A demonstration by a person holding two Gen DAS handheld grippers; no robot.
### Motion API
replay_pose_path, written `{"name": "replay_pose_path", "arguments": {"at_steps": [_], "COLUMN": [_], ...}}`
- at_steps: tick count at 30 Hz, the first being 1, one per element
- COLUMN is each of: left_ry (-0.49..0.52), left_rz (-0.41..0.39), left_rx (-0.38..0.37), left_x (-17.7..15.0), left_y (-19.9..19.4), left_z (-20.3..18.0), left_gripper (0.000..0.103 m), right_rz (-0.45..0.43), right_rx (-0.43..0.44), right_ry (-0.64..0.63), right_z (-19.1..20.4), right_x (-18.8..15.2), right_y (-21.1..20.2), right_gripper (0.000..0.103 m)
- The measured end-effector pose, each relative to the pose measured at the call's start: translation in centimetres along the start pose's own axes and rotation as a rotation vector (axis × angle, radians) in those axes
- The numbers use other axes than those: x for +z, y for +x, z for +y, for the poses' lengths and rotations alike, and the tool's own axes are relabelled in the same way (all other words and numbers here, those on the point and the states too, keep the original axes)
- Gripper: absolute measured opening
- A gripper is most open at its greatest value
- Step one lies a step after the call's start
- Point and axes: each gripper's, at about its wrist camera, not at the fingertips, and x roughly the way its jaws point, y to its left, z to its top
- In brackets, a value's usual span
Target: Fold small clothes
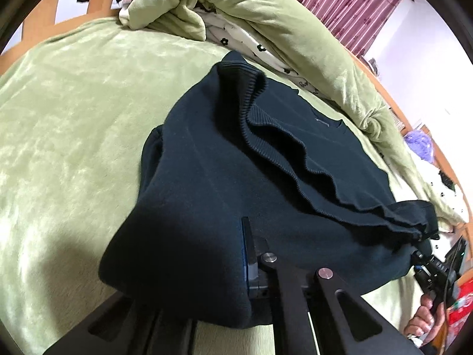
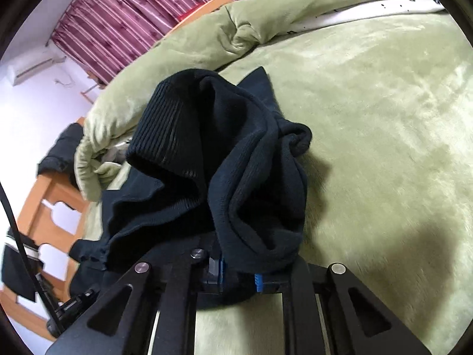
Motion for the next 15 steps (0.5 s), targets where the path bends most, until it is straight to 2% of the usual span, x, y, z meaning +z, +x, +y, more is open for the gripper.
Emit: {"name": "replay_pose_path", "arguments": {"at_steps": [2, 6, 15], "left_ry": [0.007, 0.100, 0.168], "left_rz": [0.002, 0.007, 0.019], "left_rx": [0.001, 0.028, 0.033], "left_x": [-0.5, -2.6, -6.6], "left_y": [-0.7, -2.6, -7.0], "left_z": [0.1, -0.1, 1.2], "left_gripper": [0.006, 0.006, 0.006], "right_rz": [0.004, 0.023, 0.076], "right_rx": [0.020, 0.014, 0.033], "right_ry": [-0.011, -0.063, -0.119], "right_z": [0.0, 0.3, -0.6], "right_x": [-0.5, -2.1, -6.9], "right_y": [-1.1, -3.3, -8.4], "right_gripper": [0.014, 0.014, 0.014]}}
